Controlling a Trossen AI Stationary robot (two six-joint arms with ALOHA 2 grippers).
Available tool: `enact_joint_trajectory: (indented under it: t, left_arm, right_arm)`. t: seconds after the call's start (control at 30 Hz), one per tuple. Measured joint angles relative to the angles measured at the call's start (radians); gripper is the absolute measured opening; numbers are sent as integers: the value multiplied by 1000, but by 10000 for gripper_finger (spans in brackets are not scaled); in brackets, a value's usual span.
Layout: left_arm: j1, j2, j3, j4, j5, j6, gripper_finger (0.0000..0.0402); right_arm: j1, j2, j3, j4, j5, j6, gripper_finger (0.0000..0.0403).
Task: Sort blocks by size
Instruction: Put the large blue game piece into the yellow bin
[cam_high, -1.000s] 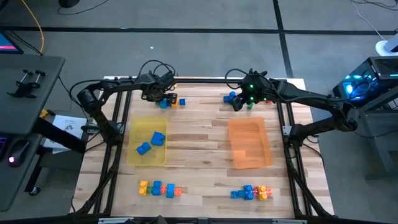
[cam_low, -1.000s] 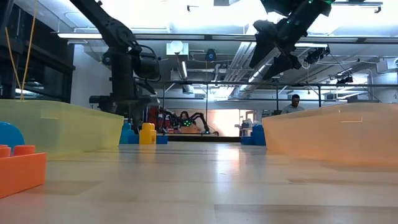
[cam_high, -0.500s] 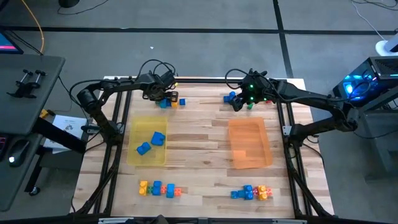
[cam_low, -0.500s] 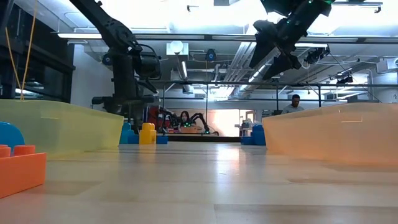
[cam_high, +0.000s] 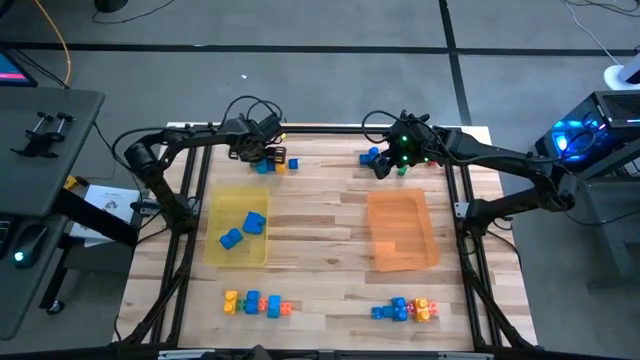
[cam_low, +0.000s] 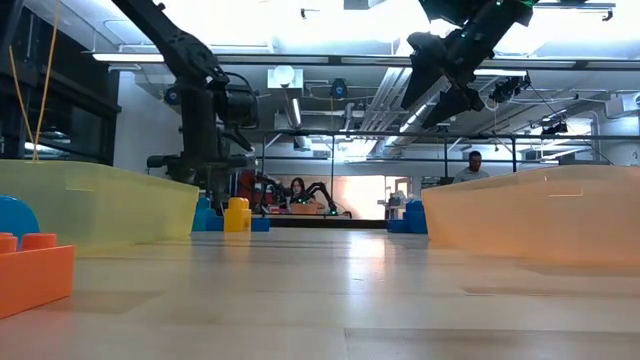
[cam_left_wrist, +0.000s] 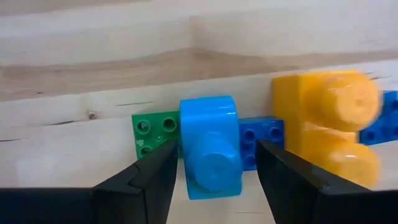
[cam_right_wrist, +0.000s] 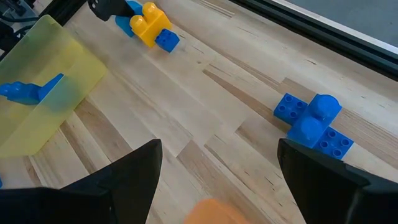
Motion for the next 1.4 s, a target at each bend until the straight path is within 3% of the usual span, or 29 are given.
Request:
enact_joint_trajectory:
  t: [0.5, 0.8, 0.87, 1.07, 1.17, 1.3, 1.4]
  left_arm:
    - [3, 36, 0, 8, 18, 9, 192]
    - [39, -31, -3, 4, 6, 36, 76]
    - [48, -55, -3, 7, 6, 40, 75]
    - [69, -192, -2, 5, 11, 99, 75]
    - [62, -301, -1, 1, 64, 199, 75]
    - [-16, -459, 0, -78, 221, 245, 75]
    - [-134, -564, 0, -181, 275, 214, 75]
  right_arm:
    - [0, 0, 0, 0, 0, 7, 314]
    - [0, 0, 0, 1, 0, 7, 314]
    - [0, 0, 0, 1, 0, 8, 314]
    - [0, 0, 0, 4, 1, 7, 314]
    - [0, 0, 0, 4, 1, 7, 314]
    - [0, 0, 0, 4, 7, 2, 314]
    - [0, 0, 0, 4, 11, 2, 314]
